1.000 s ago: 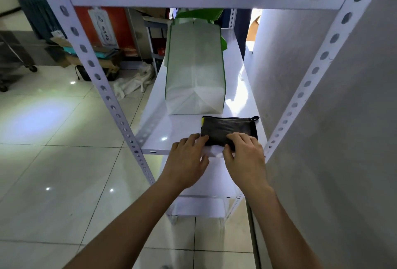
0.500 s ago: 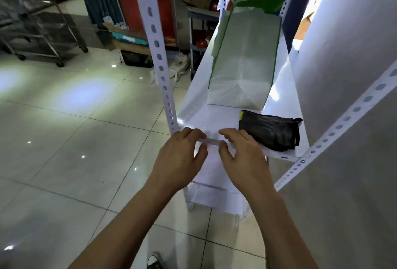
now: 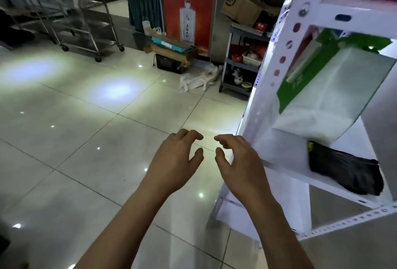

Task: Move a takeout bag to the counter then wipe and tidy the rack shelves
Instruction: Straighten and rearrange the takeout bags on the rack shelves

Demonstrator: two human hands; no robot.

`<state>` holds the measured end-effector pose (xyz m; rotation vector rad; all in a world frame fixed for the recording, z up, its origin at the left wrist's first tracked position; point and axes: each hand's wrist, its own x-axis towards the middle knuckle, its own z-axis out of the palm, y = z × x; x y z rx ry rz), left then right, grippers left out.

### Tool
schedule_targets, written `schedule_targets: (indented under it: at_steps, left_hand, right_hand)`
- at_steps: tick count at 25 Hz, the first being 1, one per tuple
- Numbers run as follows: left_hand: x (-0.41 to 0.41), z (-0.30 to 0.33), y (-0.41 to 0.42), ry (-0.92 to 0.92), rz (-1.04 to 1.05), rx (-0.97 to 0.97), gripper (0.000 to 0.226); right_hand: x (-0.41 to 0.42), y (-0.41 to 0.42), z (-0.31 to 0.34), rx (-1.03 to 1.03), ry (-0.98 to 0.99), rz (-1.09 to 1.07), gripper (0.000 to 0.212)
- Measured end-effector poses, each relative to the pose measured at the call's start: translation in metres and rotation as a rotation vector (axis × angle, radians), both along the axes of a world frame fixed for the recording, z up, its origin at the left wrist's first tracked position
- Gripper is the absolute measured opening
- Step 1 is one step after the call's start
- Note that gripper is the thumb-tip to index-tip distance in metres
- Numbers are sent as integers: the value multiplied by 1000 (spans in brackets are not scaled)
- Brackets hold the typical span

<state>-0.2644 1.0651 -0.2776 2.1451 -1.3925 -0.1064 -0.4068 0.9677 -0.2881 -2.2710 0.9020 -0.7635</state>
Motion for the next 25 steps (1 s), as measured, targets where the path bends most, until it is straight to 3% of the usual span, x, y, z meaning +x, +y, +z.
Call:
schedule_targets:
  at_steps: [9,13,25]
  left_hand:
    - [166,2,62,-114,46,67,38]
    - [221,-11,67,-239,85,150,39]
    - [395,-30,-35,-219,-9,231,41]
  right_hand:
    - [160,52,2,-72,85,-5,33]
    - [216,56,-5,-119,242,-22,40]
    - [403,-51,-39,-19,291,-38,43]
